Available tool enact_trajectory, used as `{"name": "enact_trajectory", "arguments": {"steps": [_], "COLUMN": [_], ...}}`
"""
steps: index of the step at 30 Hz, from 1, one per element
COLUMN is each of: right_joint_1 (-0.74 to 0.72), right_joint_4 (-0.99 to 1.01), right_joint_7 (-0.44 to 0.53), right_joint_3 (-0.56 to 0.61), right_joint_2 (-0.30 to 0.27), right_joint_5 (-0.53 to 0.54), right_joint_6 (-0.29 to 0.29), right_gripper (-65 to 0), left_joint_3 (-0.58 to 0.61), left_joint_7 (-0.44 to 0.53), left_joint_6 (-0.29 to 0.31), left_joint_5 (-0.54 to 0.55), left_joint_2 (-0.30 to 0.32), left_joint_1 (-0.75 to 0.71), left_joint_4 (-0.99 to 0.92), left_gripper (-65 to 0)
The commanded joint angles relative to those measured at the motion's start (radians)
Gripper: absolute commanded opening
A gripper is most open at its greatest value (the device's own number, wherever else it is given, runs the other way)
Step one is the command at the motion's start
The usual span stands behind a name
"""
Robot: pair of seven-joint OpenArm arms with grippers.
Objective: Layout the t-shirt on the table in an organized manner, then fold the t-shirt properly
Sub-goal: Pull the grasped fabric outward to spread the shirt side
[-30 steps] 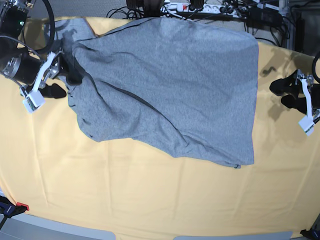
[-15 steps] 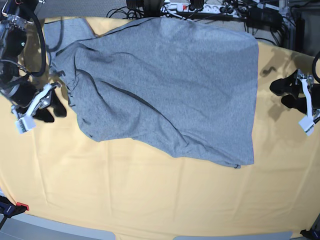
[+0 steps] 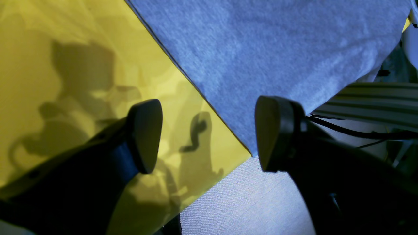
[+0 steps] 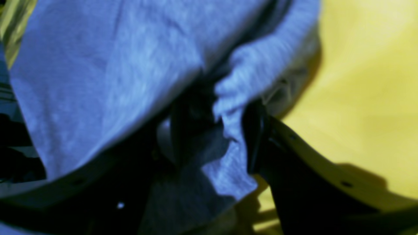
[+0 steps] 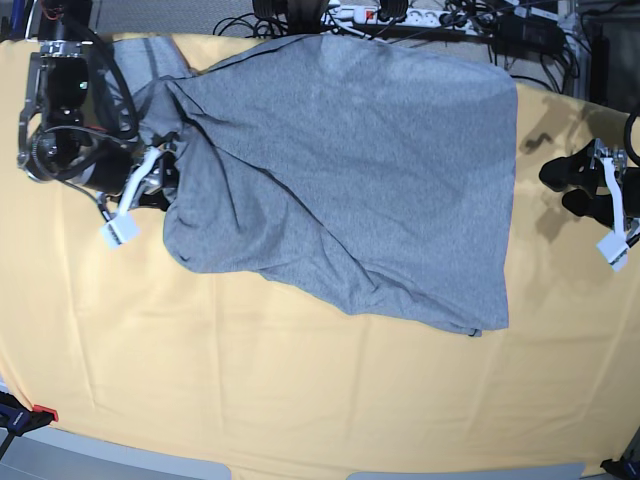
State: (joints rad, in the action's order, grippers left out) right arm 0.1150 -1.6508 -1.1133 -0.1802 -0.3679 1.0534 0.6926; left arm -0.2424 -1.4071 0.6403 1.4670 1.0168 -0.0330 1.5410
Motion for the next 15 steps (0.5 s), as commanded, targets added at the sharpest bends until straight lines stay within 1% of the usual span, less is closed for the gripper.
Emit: {"name": "enact_trajectory", "arguments": {"steps": [1,4,5,6,9,12,15], "right_joint_1": [-0.021,-0.050,-0.061,-0.069,-0.100,-0.116,-0.114], "right_joint_4": [-0.018,-0.018,-0.018,-0.018,-0.026,-0.079,-0.190], "right_joint_7": [0.025,0.026,0.025,0.025,-0.005,-0.028,-0.031], "right_joint_3": [0.013,0.031,0.031,0.031,0.025,0.008,-0.032], "right_joint_2": [0.008,0.047,0.052,0.052,0.051,0.051,0.051], "right_joint_5": [-0.002,-0.106,-0.125,-0.140,-0.142,-0.142,-0.142], "right_joint_6": [0.006,0.006,0.006,0.006,0.006,0.006,0.006], "right_gripper": [-34.6,-35.4,-37.7,-42.7,-64.4,-65.0,-65.0], "left_joint_3": [-0.014,-0.014,-0.014,-0.014,-0.014,-0.014,-0.014], "left_joint_7": [0.011,0.011,0.011,0.011,0.011,0.011,0.011], "left_joint_6": [0.003,0.003,0.003,0.003,0.003,0.003,0.003], "left_joint_5": [0.017,0.017,0.017,0.017,0.017,0.017,0.017], "left_joint_2": [0.030,0.030,0.030,0.030,0.030,0.030,0.030], "left_joint_1": [0.017,0.016,0.016,0.016,0.016,0.016,0.017], "left_joint_4": [0.008,0.008,0.008,0.008,0.008,0.008,0.008], "left_gripper": [-19.2,-19.2,-19.2,-19.2,-19.2,-19.2,-19.2]}}
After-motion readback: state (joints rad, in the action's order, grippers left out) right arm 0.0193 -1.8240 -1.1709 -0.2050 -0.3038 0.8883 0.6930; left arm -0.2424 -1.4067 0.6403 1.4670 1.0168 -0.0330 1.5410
